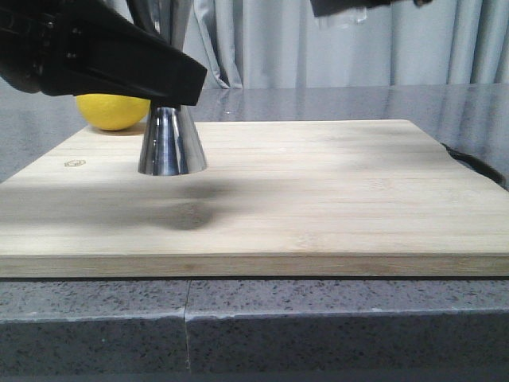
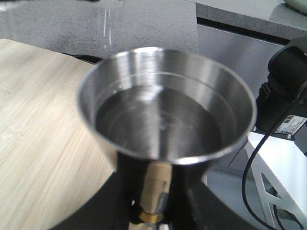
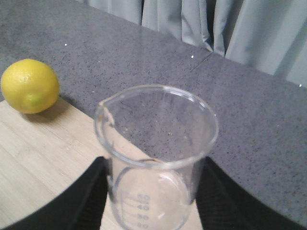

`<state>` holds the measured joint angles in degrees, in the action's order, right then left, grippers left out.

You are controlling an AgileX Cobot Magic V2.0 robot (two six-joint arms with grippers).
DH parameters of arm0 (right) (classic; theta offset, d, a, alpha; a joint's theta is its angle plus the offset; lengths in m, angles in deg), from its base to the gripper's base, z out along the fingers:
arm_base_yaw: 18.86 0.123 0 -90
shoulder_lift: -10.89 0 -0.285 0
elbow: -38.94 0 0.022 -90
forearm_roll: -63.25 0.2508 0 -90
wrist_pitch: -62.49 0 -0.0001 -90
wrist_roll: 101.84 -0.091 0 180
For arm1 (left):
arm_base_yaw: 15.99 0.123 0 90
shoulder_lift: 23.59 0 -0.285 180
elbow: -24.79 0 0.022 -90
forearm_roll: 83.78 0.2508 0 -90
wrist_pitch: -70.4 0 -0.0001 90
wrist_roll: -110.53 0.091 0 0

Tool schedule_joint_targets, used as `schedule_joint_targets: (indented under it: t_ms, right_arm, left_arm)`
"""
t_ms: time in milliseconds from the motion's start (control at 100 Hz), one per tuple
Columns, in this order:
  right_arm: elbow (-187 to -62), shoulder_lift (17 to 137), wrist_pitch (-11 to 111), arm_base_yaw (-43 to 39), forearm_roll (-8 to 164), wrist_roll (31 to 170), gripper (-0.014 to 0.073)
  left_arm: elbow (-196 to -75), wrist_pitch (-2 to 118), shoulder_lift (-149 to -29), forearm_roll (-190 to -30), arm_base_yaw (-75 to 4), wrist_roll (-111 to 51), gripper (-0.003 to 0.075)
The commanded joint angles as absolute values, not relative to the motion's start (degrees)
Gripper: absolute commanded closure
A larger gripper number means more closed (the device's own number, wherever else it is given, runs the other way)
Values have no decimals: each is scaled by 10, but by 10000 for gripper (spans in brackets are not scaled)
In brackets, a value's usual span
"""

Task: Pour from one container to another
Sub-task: 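Lower the empty beaker onto the board with the right gripper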

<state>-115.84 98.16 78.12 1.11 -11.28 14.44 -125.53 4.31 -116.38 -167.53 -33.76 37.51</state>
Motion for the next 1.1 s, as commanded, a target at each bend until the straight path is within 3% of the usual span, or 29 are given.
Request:
schedule_joint_targets:
  t_ms: [0, 270, 1090]
  right_arm:
    - [-1165, 980, 847, -12, -97, 143, 368]
    - [-1138, 1030, 1044, -105, -97, 201, 368]
    - [-1115, 1141, 1118, -123, -1, 405, 368]
  left_arm:
    - [-1273, 16, -1147, -1723, -343, 369, 739]
    - [-1273, 17, -1147, -1723, -343, 369, 739]
    - [-1273, 24, -1147, -1723, -343, 369, 739]
